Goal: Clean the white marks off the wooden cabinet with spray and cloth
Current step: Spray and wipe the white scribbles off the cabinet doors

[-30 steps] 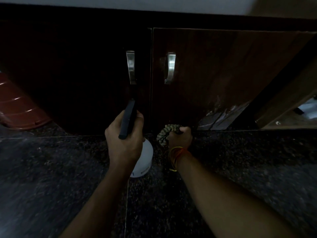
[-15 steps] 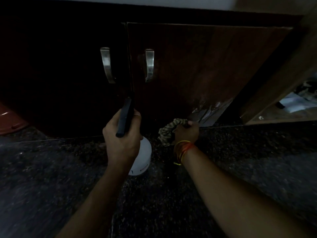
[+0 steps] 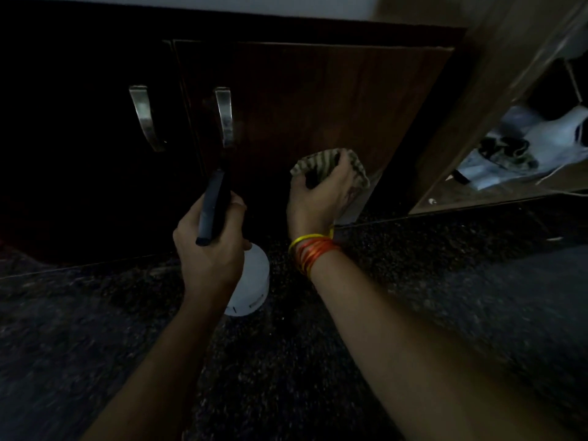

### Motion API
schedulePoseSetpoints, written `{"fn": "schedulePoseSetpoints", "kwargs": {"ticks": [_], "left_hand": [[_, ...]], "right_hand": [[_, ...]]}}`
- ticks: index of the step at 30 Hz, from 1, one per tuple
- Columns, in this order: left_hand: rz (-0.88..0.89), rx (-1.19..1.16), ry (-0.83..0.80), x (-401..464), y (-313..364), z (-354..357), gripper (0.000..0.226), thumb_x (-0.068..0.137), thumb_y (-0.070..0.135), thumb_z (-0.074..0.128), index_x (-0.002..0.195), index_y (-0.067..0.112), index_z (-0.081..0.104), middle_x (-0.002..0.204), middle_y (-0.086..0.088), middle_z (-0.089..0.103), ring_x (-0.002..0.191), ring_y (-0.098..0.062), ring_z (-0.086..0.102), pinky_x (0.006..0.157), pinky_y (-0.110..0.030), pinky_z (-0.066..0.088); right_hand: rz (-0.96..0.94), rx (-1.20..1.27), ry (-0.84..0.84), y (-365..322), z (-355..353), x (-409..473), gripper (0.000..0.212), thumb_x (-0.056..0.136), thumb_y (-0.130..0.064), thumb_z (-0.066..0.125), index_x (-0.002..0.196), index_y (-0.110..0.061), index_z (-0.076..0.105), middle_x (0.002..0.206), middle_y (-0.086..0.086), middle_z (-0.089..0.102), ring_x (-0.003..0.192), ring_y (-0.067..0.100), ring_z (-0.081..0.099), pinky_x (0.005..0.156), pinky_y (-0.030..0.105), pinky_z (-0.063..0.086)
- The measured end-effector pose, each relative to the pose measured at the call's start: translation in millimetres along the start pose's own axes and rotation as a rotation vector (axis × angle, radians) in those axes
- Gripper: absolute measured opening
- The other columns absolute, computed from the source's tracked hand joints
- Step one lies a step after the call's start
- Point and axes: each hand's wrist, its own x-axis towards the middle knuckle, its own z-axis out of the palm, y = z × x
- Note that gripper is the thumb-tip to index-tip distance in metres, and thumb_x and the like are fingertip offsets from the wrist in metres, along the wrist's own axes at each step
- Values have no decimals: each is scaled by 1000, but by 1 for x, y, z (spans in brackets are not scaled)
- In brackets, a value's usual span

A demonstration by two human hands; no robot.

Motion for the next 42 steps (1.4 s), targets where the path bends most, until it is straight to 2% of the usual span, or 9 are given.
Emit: {"fn": "schedulePoseSetpoints", "kwargs": {"ticks": [7, 11, 17, 23, 26, 31, 33, 37, 42], "left_hand": [[-9, 35, 21, 8, -2, -4, 13, 91, 27, 52, 80, 24, 59, 77, -32, 59, 46, -29, 52, 46, -24, 47], [-43, 51, 5, 4, -7, 3, 18, 90, 29, 51, 86, 15, 61, 79, -32, 59, 47, -26, 53, 47, -24, 47], [-44, 27, -3, 1, -9, 16, 22, 89, 33, 53, 80, 15, 62, 72, -31, 59, 44, -24, 53, 46, -24, 47], [-37, 37, 8, 3, -7, 20, 19, 93, 25, 51, 86, 10, 61, 73, -32, 59, 45, -23, 52, 47, -21, 45], [-41, 41, 14, 5, -6, 20, 18, 93, 25, 52, 84, 13, 61, 72, -30, 60, 45, -22, 54, 47, -29, 48], [-20, 61, 13, 4, -5, 20, 17, 96, 18, 52, 88, 7, 62, 72, -30, 61, 47, -23, 54, 49, -21, 46], [-25, 64, 19, 4, -5, 21, 19, 95, 21, 52, 88, 7, 63, 72, -29, 61, 46, -23, 54, 48, -24, 46], [-35, 62, 16, 3, -5, 27, 22, 95, 23, 53, 86, 6, 62, 68, -29, 59, 46, -24, 54, 48, -27, 47], [-29, 54, 12, 2, -3, 31, 21, 93, 26, 52, 81, 11, 61, 70, -29, 60, 45, -24, 54, 48, -34, 48]], "right_hand": [[64, -84, -38, 42, 21, -3, 68, 95, -3, 47, 146, 7, 3, 157, 22, 0, 147, 29, -1, 103, 1, -14], [305, -17, -130, 63, 13, 5, 68, 97, -6, 45, 146, 7, -1, 157, 20, -3, 147, 28, 0, 111, 15, -4], [189, 64, -8, 35, 11, 18, 74, 88, 5, 53, 146, 9, 7, 157, 23, 4, 147, 29, 4, 101, 0, -11], [47, 1, -39, 42, 10, 18, 71, 92, -2, 46, 148, 3, 2, 159, 16, -1, 147, 22, -3, 110, 7, -8], [158, -59, -89, 66, 10, 17, 70, 93, 0, 45, 146, 8, 0, 157, 21, -4, 147, 28, -4, 107, 6, -12], [356, -10, -172, 83, -1, 18, 65, 95, 1, 43, 145, 12, 3, 157, 23, 1, 147, 30, 5, 108, 12, -4], [303, -5, -124, 75, -1, 22, 62, 93, 3, 45, 143, 15, 11, 155, 27, 8, 146, 33, 9, 111, 16, -3], [138, -23, -6, 52, 1, 30, 69, 89, 5, 48, 145, 10, 9, 156, 24, 4, 147, 31, 2, 101, 0, -16], [73, -56, 9, 56, 1, 32, 68, 88, 7, 46, 145, 10, 9, 156, 24, 5, 147, 31, 3, 101, -2, -13]]}}
